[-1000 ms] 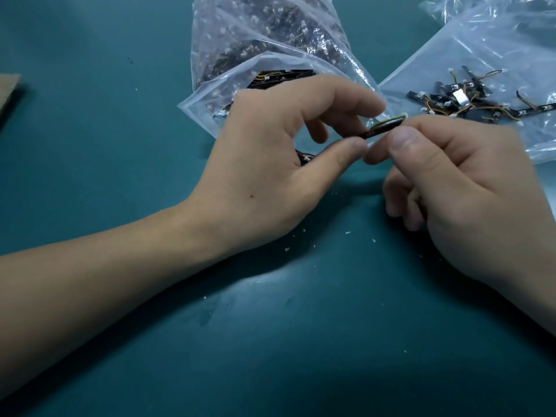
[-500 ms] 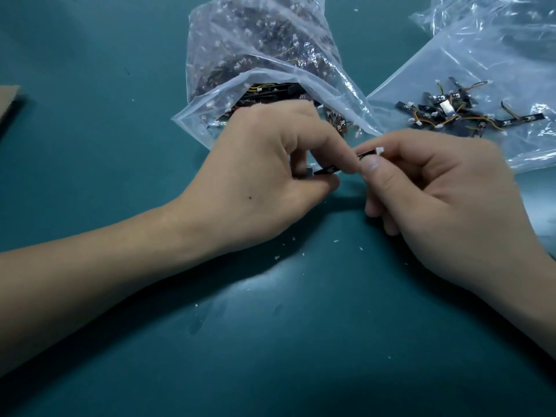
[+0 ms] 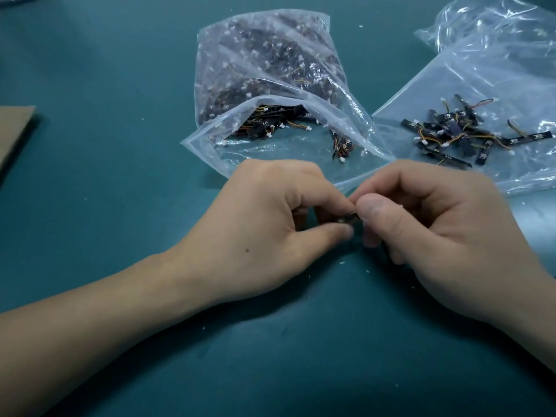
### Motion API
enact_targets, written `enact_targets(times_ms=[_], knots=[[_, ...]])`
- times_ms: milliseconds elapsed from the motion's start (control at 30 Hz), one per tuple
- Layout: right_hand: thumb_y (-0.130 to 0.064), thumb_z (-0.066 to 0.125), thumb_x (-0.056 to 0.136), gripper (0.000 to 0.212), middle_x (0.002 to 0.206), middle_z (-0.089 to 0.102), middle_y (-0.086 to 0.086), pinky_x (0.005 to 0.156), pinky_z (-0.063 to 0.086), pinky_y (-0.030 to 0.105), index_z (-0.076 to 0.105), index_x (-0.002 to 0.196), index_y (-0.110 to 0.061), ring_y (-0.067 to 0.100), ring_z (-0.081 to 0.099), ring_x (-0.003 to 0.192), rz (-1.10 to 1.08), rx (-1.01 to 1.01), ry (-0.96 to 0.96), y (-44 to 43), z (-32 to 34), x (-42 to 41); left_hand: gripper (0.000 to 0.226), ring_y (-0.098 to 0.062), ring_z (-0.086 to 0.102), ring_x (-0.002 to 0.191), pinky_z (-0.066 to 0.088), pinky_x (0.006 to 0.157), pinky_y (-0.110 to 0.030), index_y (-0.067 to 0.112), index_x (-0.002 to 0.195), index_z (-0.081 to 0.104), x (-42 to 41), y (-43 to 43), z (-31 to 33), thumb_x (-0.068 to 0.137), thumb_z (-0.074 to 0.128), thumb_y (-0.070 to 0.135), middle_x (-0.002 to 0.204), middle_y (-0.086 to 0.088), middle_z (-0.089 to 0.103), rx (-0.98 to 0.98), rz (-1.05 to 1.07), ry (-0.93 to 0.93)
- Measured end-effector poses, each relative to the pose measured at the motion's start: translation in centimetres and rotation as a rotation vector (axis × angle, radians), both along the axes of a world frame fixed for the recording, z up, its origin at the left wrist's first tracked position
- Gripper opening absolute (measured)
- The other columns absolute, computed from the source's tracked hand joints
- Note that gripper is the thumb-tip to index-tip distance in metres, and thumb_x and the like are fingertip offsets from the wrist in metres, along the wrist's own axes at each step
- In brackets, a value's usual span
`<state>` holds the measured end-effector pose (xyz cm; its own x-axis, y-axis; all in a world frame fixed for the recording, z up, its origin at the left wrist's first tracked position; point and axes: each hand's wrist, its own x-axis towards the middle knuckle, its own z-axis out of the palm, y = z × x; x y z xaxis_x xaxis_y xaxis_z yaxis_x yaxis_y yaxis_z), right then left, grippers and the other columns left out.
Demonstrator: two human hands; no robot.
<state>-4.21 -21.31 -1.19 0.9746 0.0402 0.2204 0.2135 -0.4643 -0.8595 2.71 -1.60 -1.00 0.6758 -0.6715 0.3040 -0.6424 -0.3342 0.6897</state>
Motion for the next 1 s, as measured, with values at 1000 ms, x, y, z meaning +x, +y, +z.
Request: enact_targets(times_ms=[1000], knots=[[-0.038, 0.05, 0.097, 0.032, 0.062, 0.067, 0.003, 0.049, 0.039, 0.013, 0.067, 0.078, -0.019, 0.015, 0.056, 0.047, 0.031, 0.109, 0.04, -0.57, -0.31, 0.28, 0.017, -0.009, 0.049, 0.051, 0.037, 0.051, -0.017, 0.019, 0.083, 0.078, 0.66, -0.23, 0.23, 0.093, 0.063, 0.019, 0.062, -0.001, 0.066, -0.09, -0.05, 0.302]])
